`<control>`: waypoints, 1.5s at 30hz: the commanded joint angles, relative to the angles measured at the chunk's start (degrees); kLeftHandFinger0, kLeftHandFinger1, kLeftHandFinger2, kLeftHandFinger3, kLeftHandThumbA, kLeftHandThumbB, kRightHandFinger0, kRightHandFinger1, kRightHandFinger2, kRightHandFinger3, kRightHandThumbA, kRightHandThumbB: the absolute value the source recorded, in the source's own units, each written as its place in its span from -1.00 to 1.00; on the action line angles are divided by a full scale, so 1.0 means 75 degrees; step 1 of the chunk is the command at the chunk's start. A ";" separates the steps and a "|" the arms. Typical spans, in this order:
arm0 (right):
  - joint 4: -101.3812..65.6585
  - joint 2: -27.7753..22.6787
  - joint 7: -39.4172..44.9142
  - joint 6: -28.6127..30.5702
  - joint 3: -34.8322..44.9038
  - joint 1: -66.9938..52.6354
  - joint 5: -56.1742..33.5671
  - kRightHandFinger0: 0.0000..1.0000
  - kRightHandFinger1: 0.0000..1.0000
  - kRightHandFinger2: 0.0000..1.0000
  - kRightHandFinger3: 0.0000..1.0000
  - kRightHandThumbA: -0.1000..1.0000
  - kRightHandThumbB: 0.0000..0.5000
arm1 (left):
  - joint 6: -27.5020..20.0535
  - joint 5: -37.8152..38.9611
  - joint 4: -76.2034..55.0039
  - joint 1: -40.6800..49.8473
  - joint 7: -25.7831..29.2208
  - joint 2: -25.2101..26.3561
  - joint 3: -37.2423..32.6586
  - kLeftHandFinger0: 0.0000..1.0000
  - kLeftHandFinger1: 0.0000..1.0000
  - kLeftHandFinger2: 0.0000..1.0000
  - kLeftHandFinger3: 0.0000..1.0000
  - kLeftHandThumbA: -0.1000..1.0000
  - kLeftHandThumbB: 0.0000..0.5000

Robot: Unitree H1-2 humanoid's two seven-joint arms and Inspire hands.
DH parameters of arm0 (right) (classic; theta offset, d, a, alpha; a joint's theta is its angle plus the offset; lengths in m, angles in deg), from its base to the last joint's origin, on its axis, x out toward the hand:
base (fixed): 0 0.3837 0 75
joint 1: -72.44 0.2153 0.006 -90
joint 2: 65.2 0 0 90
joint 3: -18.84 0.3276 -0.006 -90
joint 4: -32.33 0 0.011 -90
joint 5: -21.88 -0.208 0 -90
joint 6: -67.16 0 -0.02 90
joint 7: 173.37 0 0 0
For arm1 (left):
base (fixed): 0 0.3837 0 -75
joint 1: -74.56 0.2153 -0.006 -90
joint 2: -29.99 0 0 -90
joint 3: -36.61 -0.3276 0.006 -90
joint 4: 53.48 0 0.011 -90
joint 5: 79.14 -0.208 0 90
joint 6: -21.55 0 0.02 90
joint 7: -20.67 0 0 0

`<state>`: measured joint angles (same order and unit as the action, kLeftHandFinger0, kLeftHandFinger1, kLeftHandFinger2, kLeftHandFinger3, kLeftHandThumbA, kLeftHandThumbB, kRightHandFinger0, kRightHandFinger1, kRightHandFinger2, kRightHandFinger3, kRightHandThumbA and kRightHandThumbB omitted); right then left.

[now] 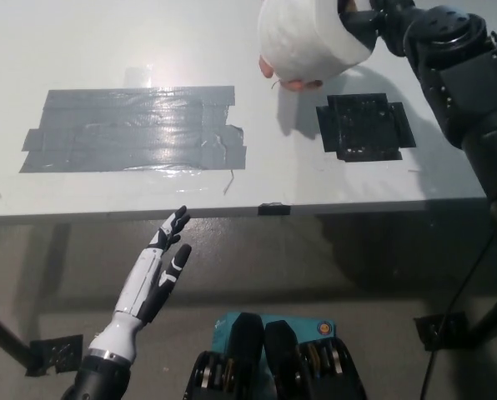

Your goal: A toilet paper roll is kept on the black spot on the desk infront of the robot and the robot inserts its right thumb into the hole in the centre to grab the roll. Then it passes the roll to a person.

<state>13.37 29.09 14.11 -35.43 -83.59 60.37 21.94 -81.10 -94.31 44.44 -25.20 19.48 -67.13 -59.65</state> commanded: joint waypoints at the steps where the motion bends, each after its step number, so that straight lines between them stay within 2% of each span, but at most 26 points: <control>1: 0.0027 0.0212 -0.0452 0.0684 -0.0112 0.0438 0.0487 -0.86 0.18 0.76 0.67 -1.00 -0.26 | 0.0031 -0.0002 -0.0265 0.0015 -0.0071 0.0026 -0.0057 1.00 1.00 1.00 1.00 1.00 -0.36; 2: 0.0032 0.0271 -0.0492 0.0686 -0.0131 0.0410 0.0530 -0.75 0.29 0.89 0.79 -1.00 -0.19 | 0.0052 -0.0024 -0.0287 0.0022 -0.0082 0.0031 -0.0070 1.00 1.00 1.00 1.00 1.00 -0.36; 3: 0.0034 0.0324 -0.0527 0.0695 -0.0144 0.0381 0.0578 -0.67 0.30 0.88 0.80 -1.00 -0.18 | 0.0079 -0.0055 -0.0314 0.0030 -0.0090 0.0039 -0.0085 1.00 1.00 1.00 1.00 1.00 -0.35; 4: 0.0056 0.0360 -0.0472 0.0718 -0.0057 0.0369 0.0502 -0.72 0.14 0.72 0.75 -1.00 -0.13 | 0.0098 -0.0072 -0.0321 0.0018 -0.0096 0.0047 -0.0096 1.00 1.00 1.00 1.00 1.00 -0.35; 5: 0.0043 0.0380 -0.0418 0.0696 -0.0068 0.0360 0.0521 -0.63 0.19 0.73 0.69 -1.00 0.01 | 0.0081 -0.0082 -0.0295 0.0008 -0.0084 0.0050 -0.0097 1.00 1.00 1.00 1.00 1.00 -0.33; 6: 0.0001 0.0391 -0.0266 0.0593 -0.0089 0.0356 0.0543 -0.29 0.50 1.00 0.99 -0.90 0.11 | 0.0078 -0.0085 -0.0301 0.0011 -0.0083 0.0056 -0.0100 1.00 1.00 1.00 1.00 1.00 -0.32; 7: -0.0088 0.0359 0.0330 0.0395 -0.0168 0.0378 0.0527 0.27 0.99 1.00 1.00 -0.61 0.29 | 0.0085 -0.0075 -0.0316 0.0014 -0.0089 0.0057 -0.0098 1.00 1.00 1.00 1.00 1.00 -0.31; 8: -0.0128 0.0337 0.0552 0.0336 -0.0183 0.0374 0.0526 0.43 0.87 1.00 1.00 -0.51 0.30 | 0.0091 -0.0080 -0.0321 0.0013 -0.0097 0.0055 -0.0101 1.00 1.00 1.00 1.00 1.00 -0.31; 9: -0.0173 0.0301 0.0840 0.0313 -0.0245 0.0370 0.0543 0.84 1.00 1.00 1.00 -0.33 0.40 | 0.0105 -0.0065 -0.0326 0.0015 -0.0105 0.0051 -0.0097 1.00 1.00 1.00 1.00 1.00 -0.31; 10: -0.0244 0.0231 0.1386 0.0281 -0.0395 0.0363 0.0601 1.00 1.00 1.00 1.00 -0.13 0.66 | 0.0122 -0.0045 -0.0340 0.0022 -0.0121 0.0049 -0.0095 1.00 1.00 1.00 1.00 1.00 -0.30; 11: -0.0248 0.0181 0.1663 0.0283 -0.0564 0.0365 0.0732 1.00 1.00 1.00 1.00 0.01 0.87 | 0.0140 -0.0056 -0.0377 0.0033 -0.0136 0.0056 -0.0106 1.00 1.00 1.00 1.00 1.00 -0.31; 12: -0.0243 0.0124 0.1796 0.0263 -0.0629 0.0374 0.0784 1.00 1.00 1.00 1.00 0.12 0.99 | 0.0188 -0.0082 -0.0418 0.0024 -0.0156 0.0062 -0.0120 1.00 1.00 1.00 1.00 1.00 -0.31; 13: -0.0268 0.0101 0.1810 0.0183 -0.0514 0.0367 0.0661 1.00 1.00 1.00 1.00 0.08 1.00 | 0.0192 -0.0106 -0.0425 0.0012 -0.0156 0.0071 -0.0126 1.00 1.00 1.00 1.00 1.00 -0.33; 17: -0.0880 -0.0202 0.1596 0.0314 -0.0247 0.0182 0.0517 1.00 1.00 1.00 1.00 0.26 1.00 | 0.0112 -0.0126 -0.0370 -0.0006 -0.0124 0.0086 -0.0141 1.00 1.00 1.00 1.00 1.00 -0.32; 18: -0.1170 -0.0339 0.1535 0.0296 -0.0175 0.0102 0.0505 1.00 1.00 1.00 1.00 0.42 1.00 | 0.0166 -0.0088 -0.0384 0.0000 -0.0153 0.0085 -0.0139 1.00 1.00 1.00 1.00 1.00 -0.31; 19: -0.1338 -0.0415 0.1548 0.0242 -0.0132 0.0062 0.0500 1.00 1.00 1.00 1.00 0.47 1.00 | 0.0206 -0.0058 -0.0396 0.0005 -0.0169 0.0080 -0.0135 1.00 1.00 1.00 1.00 1.00 -0.31; 21: -0.1864 -0.0574 0.1226 -0.0039 0.0238 -0.0123 0.0339 1.00 1.00 1.00 1.00 0.41 1.00 | 0.0263 -0.0008 -0.0392 0.0037 -0.0195 0.0077 -0.0130 1.00 1.00 1.00 1.00 1.00 -0.25; 25: -0.2644 -0.0870 0.1027 -0.0228 0.0666 -0.0340 0.0314 1.00 1.00 1.00 1.00 0.48 0.91 | 0.0034 -0.0114 -0.0260 0.0064 -0.0145 0.0138 -0.0191 1.00 1.00 1.00 1.00 1.00 -0.33; 27: -0.2912 -0.1008 0.0943 -0.0304 0.0871 -0.0430 0.0312 1.00 1.00 1.00 1.00 0.51 0.91 | 0.0049 -0.0093 -0.0251 0.0087 -0.0151 0.0142 -0.0195 1.00 1.00 1.00 1.00 1.00 -0.30; 28: -0.3188 -0.1164 0.0738 -0.0236 0.1104 -0.0546 0.0293 1.00 1.00 1.00 1.00 0.55 1.00 | 0.0079 -0.0143 -0.0231 0.0089 -0.0113 0.0131 -0.0201 1.00 1.00 1.00 1.00 1.00 -0.27; 32: -0.4136 -0.1360 0.0515 -0.0184 0.1618 -0.0972 0.0273 1.00 1.00 1.00 1.00 0.60 1.00 | 0.0133 -0.0193 -0.0255 0.0148 -0.0091 0.0134 -0.0217 1.00 1.00 1.00 1.00 1.00 -0.26; 37: -0.7894 -0.1441 0.0662 -0.0792 0.2084 -0.2765 0.0180 1.00 1.00 1.00 1.00 0.77 0.98 | 0.0068 -0.0132 -0.0203 0.0114 -0.0093 0.0148 -0.0189 1.00 1.00 1.00 1.00 1.00 -0.31; 40: -0.8049 -0.1432 0.0680 -0.0861 0.2102 -0.2836 0.0184 1.00 1.00 1.00 1.00 0.77 0.99 | 0.0067 -0.0133 -0.0199 0.0113 -0.0091 0.0147 -0.0187 1.00 1.00 1.00 1.00 1.00 -0.31; 42: -1.0656 -0.1158 0.0870 -0.0969 0.2105 -0.4656 -0.0177 1.00 1.00 1.00 1.00 0.80 0.91 | 0.0152 -0.0002 -0.0261 0.0263 -0.0088 0.0094 -0.0128 1.00 1.00 1.00 1.00 0.99 -0.36; 44: -1.1487 -0.1044 0.0877 -0.0984 0.2009 -0.5334 -0.0177 1.00 1.00 1.00 1.00 0.83 0.91 | 0.0080 0.0046 -0.0241 0.0347 -0.0057 0.0087 -0.0100 1.00 1.00 1.00 1.00 0.98 -0.36; 45: -1.2053 -0.0860 0.0834 -0.0887 0.1933 -0.6002 -0.0234 1.00 1.00 1.00 1.00 0.82 0.79 | 0.0071 0.0041 -0.0205 0.0351 -0.0028 0.0086 -0.0080 1.00 1.00 1.00 1.00 0.99 -0.40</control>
<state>-39.53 20.38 20.62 -38.73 -70.89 32.60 25.22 -79.35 -95.00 44.57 -23.75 18.89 -66.80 -60.99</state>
